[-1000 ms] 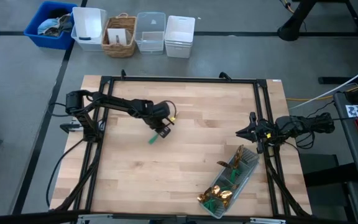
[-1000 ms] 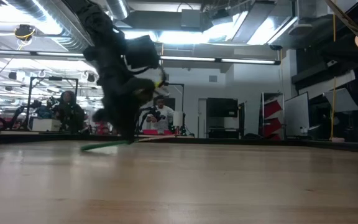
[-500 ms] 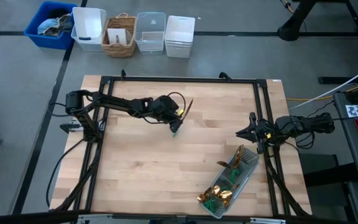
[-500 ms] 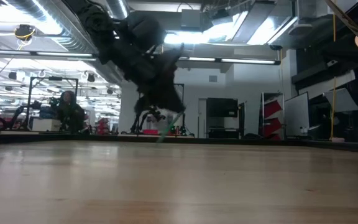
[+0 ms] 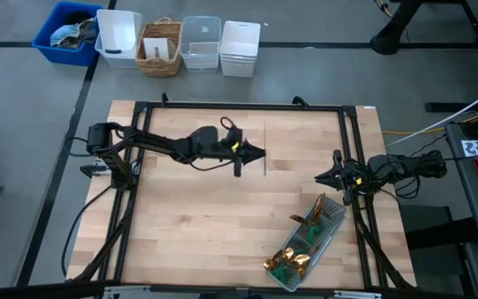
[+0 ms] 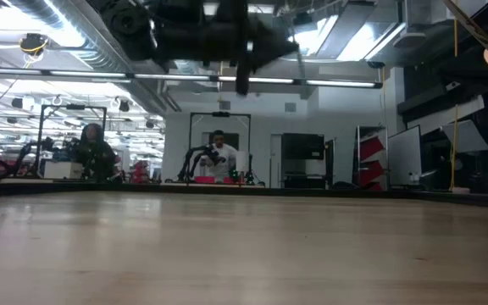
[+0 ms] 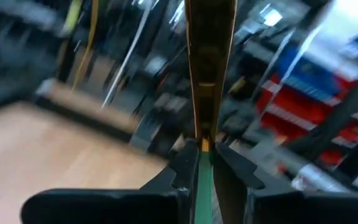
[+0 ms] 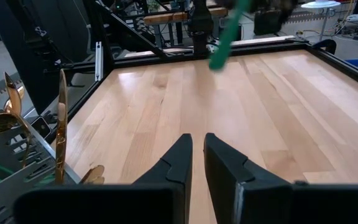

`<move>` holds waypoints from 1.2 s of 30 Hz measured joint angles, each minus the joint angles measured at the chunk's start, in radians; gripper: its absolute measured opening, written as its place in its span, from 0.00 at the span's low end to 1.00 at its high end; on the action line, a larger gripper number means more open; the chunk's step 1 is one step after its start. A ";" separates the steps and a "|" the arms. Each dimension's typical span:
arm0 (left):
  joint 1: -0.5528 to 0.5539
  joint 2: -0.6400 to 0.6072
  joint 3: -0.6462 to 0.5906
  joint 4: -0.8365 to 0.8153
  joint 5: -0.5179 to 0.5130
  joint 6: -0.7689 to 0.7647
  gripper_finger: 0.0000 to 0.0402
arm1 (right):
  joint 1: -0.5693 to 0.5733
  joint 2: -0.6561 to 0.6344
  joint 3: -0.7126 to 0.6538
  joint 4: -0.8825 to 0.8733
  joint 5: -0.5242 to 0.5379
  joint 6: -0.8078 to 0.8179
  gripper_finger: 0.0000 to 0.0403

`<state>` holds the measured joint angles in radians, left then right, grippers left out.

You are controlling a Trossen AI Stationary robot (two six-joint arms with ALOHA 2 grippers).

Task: Sort silverware
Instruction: Put the table knife into the utensil organizer

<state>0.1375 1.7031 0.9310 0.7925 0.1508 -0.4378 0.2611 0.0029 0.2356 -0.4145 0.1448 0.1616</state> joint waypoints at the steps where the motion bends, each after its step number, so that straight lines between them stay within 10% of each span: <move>1: -0.015 -0.001 0.000 0.050 -0.004 0.013 0.08 | 0.000 0.000 0.000 0.000 0.000 0.000 0.11; 15: -0.233 0.147 0.285 0.199 -0.114 0.333 0.08 | 0.000 0.000 0.000 0.003 0.001 -0.010 0.11; 27: -0.272 0.486 0.669 0.060 -0.043 0.288 0.08 | 0.000 0.000 0.000 0.001 0.001 -0.010 0.11; 36: -0.300 0.547 0.736 -0.127 -0.035 0.382 0.08 | 0.000 0.000 0.000 0.000 0.001 -0.010 0.11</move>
<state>-0.1625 2.2501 1.6670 0.6650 0.1158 -0.0556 0.2611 0.0025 0.2356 -0.4140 0.1455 0.1513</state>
